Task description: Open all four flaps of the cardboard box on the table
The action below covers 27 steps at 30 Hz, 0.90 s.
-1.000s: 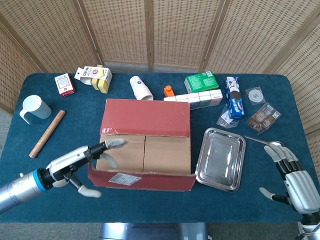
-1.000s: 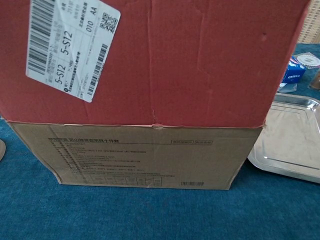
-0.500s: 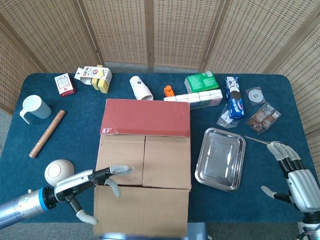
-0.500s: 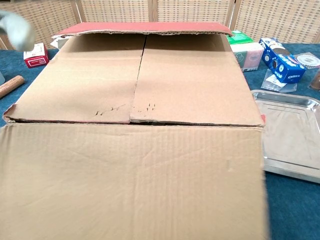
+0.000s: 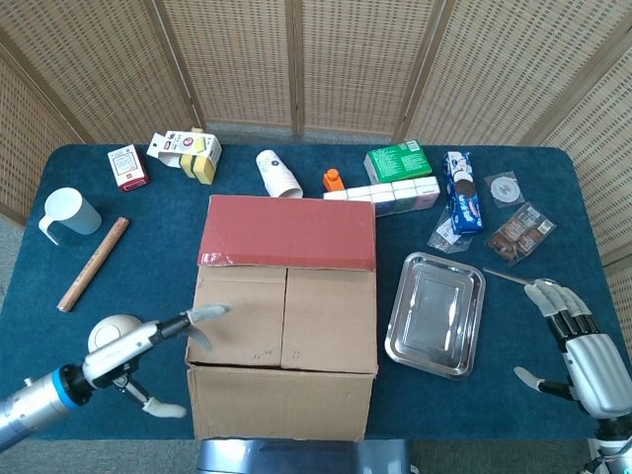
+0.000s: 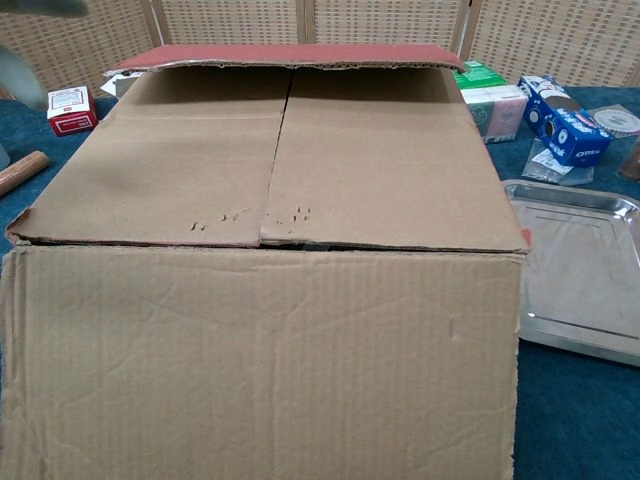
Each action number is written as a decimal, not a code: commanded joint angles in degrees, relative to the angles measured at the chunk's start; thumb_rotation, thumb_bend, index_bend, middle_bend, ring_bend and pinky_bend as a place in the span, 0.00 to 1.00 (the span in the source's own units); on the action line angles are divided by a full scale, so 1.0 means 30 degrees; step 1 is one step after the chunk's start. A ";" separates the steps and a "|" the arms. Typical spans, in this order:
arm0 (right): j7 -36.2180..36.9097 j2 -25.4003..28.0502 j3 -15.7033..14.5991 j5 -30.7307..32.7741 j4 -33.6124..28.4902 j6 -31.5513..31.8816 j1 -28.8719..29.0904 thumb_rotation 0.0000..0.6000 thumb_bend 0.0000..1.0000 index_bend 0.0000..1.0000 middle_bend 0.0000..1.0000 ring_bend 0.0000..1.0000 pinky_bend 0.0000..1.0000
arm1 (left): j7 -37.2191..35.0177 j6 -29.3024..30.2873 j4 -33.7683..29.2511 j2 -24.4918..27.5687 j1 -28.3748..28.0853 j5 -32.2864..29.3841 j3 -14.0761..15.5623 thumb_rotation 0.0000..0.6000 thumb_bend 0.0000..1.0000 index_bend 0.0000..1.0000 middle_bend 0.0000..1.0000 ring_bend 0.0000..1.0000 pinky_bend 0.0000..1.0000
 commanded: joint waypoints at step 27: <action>-0.2289 -0.1122 0.1100 0.0301 -0.0954 -0.1002 0.1223 1.00 0.00 0.00 0.00 0.00 0.00 | 1.0228 0.6065 1.1823 -0.5665 1.0827 -0.7701 -0.0853 1.00 0.15 0.00 0.00 0.00 0.07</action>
